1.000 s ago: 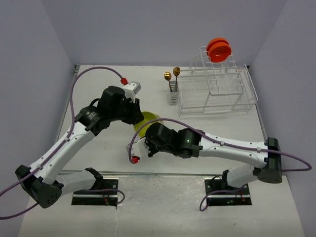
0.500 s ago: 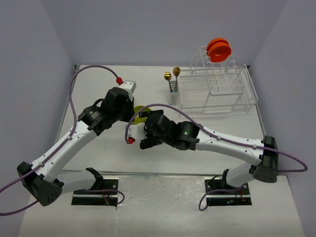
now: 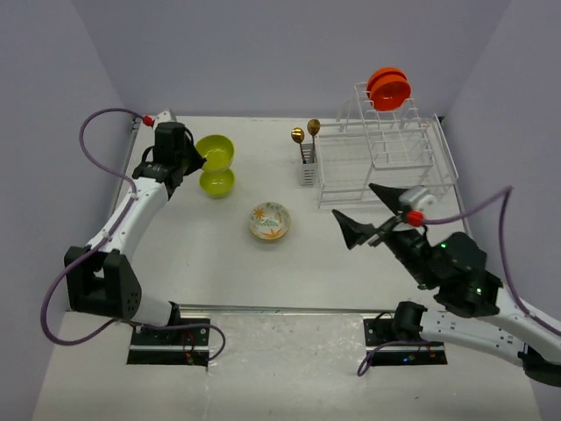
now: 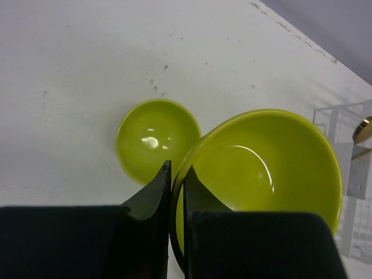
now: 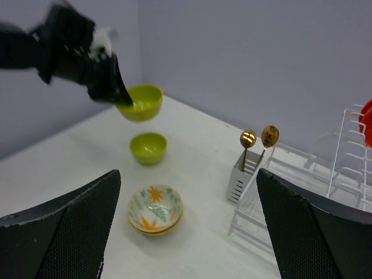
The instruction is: Unload the bowls from the dish rack
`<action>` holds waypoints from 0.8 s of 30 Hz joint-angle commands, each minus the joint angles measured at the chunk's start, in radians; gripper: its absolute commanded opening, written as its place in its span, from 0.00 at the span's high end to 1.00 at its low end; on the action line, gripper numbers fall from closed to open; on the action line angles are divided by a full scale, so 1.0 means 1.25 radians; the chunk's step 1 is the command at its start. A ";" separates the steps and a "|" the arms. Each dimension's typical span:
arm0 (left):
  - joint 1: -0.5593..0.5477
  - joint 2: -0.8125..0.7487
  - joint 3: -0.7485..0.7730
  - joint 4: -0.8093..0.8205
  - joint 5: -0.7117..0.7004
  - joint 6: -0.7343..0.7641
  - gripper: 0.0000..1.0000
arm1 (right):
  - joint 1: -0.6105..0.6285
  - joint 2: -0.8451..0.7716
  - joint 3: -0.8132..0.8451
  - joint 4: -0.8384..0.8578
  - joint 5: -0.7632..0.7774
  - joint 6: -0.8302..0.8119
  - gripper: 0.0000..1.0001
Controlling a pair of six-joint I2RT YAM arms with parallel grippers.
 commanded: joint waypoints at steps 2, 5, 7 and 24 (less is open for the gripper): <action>0.045 0.108 0.001 0.158 0.030 -0.061 1.00 | -0.001 -0.163 -0.062 -0.004 -0.003 0.211 0.01; 0.082 0.172 -0.016 0.193 0.076 -0.066 1.00 | -0.001 -0.250 -0.076 -0.080 0.004 0.261 0.01; 0.089 0.188 -0.049 0.224 0.088 -0.059 1.00 | -0.001 -0.293 -0.093 -0.099 0.006 0.270 0.01; 0.089 0.172 -0.117 0.273 0.096 -0.022 1.00 | -0.001 -0.214 -0.121 -0.121 -0.101 0.221 0.01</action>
